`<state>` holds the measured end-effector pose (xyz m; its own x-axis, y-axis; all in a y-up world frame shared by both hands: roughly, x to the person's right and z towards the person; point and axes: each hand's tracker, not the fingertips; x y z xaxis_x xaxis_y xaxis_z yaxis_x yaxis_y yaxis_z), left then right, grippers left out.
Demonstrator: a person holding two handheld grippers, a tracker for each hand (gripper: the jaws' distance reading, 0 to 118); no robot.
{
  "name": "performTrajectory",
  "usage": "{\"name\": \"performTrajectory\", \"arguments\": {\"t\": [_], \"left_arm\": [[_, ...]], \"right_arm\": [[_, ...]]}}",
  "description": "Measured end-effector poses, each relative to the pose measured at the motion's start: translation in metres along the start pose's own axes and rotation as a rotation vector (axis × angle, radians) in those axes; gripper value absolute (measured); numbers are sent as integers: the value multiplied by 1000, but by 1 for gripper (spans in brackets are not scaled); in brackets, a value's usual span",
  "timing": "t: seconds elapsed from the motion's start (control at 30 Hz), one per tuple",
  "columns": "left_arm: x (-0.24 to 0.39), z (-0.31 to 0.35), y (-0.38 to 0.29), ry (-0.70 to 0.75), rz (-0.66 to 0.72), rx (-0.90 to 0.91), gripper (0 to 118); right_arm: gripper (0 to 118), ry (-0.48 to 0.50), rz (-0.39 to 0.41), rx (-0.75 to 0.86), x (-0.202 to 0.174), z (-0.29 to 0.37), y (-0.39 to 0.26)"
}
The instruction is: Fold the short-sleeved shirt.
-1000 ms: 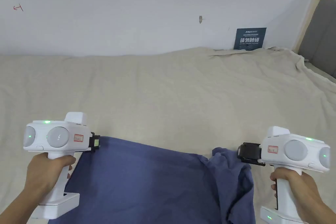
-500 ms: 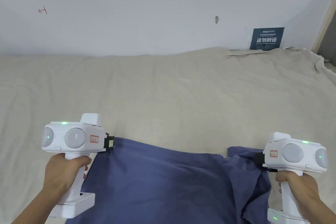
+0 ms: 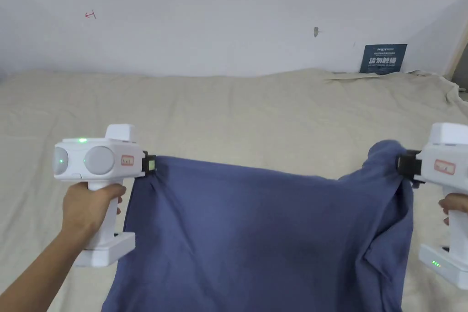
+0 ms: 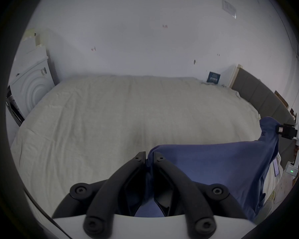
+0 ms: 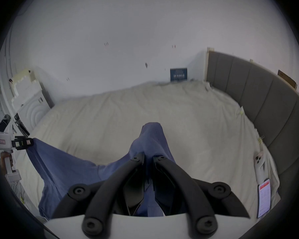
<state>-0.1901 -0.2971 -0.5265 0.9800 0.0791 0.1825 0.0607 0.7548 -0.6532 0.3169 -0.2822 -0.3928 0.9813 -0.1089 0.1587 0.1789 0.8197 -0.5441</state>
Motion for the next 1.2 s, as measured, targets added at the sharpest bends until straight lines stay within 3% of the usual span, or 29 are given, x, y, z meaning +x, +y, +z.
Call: {"name": "performTrajectory", "arguments": {"t": [0.33, 0.8, 1.2], "left_arm": [[-5, 84, 72, 44, -6, 199, 5], [-3, 178, 204, 132, -71, 450, 5], [12, 164, 249, 169, -117, 495, 5]], "right_arm": [[6, 71, 51, 256, -30, 80, 92], [6, 77, 91, 572, -60, 137, 236], [6, 45, 114, 649, -60, 112, 290]]}}
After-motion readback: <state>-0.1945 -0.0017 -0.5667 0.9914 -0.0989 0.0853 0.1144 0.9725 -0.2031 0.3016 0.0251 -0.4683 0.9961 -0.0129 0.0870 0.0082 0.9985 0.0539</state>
